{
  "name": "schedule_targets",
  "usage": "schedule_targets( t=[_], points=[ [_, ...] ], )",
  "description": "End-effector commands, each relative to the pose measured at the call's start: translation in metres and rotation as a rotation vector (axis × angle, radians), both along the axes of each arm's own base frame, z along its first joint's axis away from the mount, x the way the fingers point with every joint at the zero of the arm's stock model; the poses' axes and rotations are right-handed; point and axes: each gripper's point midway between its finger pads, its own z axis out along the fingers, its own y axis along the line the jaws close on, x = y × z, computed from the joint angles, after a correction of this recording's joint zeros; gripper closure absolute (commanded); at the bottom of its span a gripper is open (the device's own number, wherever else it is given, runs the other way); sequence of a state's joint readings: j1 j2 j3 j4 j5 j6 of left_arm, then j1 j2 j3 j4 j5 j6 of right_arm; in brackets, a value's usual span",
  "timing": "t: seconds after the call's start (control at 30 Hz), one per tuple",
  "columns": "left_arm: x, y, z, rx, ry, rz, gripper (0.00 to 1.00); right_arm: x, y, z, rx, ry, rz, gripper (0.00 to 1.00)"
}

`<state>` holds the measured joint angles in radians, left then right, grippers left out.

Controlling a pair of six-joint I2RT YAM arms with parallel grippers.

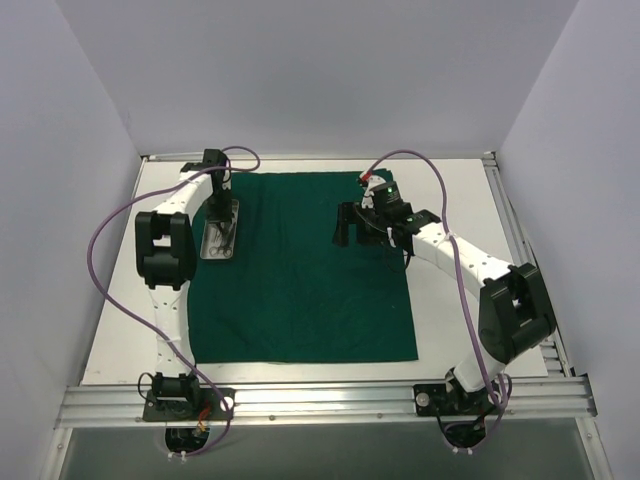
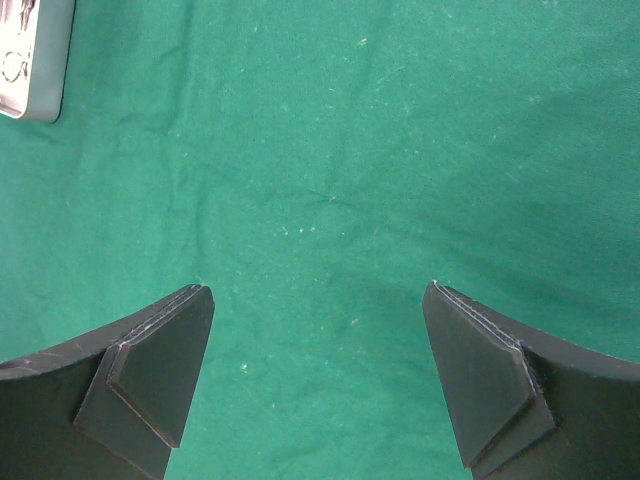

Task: Open and lay out the surgical kit
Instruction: Pick up the medical item from the container.

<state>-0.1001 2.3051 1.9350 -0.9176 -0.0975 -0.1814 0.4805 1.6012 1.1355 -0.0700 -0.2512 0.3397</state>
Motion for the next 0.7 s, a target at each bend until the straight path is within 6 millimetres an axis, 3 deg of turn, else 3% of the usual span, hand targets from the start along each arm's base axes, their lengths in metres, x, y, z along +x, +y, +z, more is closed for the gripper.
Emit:
schedule_targets(
  t=[0.0,0.1,0.13,0.17,0.67],
  points=[
    [0.008,0.007,0.004,0.010,-0.019,0.017,0.71,0.007,0.007,0.013,0.010,-0.033,0.016,0.10],
    [0.009,0.007,0.006,0.008,-0.025,0.017,0.87,0.007,0.008,0.014,0.010,-0.033,0.016,0.10],
    [0.009,0.008,0.008,0.007,-0.026,0.022,0.96,0.008,0.008,0.012,0.008,-0.031,0.016,0.10],
    [0.010,0.008,0.010,0.008,-0.033,0.024,0.98,0.007,0.008,0.012,0.010,-0.030,0.016,0.10],
    [-0.005,0.004,0.090,-0.034,-0.163,0.030,0.98,0.012,0.011,0.011,0.008,-0.026,0.018,0.10]
  ],
)
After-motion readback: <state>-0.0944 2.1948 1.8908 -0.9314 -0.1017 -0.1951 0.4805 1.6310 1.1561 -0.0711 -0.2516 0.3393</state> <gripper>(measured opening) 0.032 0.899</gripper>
